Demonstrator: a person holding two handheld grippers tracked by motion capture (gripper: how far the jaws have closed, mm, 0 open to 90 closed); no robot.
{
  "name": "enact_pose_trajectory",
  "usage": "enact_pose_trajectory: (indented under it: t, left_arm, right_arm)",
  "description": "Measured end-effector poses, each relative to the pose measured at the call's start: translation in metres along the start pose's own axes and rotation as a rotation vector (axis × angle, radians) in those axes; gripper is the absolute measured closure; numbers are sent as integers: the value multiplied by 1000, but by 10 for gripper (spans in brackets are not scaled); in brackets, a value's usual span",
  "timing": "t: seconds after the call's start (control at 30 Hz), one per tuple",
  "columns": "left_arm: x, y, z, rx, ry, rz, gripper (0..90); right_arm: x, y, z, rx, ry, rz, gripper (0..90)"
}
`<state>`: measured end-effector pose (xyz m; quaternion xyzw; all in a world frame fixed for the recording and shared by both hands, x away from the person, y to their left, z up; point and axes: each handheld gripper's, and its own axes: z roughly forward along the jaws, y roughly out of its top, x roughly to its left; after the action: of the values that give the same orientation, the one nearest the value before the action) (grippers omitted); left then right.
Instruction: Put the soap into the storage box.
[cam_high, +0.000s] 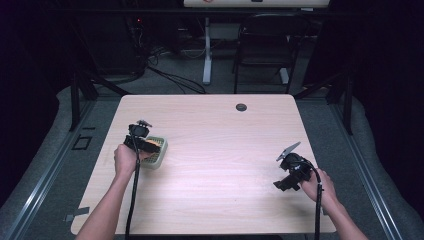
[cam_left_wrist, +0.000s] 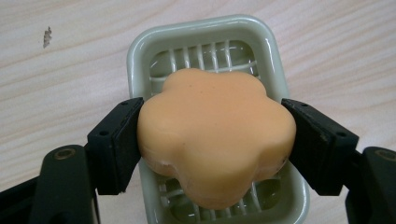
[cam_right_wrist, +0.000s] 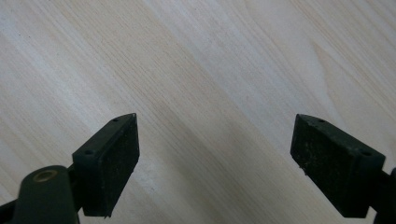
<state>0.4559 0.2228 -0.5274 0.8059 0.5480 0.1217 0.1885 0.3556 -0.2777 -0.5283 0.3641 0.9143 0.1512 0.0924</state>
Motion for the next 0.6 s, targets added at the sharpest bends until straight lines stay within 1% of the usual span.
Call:
enact_pose_trajectory:
  t: [0.1,0.13,0.2,0.3,0.43,0.6]
  left_arm:
    - [0,0,0,-16,3,-5,251]
    - [-2,1,1,-32,13,0,252]
    - [-3,1,1,-29,7,5,251]
    - [-4,1,2,-31,10,6,251]
    - [-4,0,2,-36,7,-7,251]
    - [-3,-3,2,-28,0,-18,249]
  right_arm:
    - [0,0,0,1,-3,2,153]
    - [0,0,0,2,-2,1,153]
    - [0,0,0,1,-2,0,153]
    - [0,0,0,3,-2,0,153]
    - [0,0,0,1,1,1,153]
    - [0,0,1,0,5,3,153]
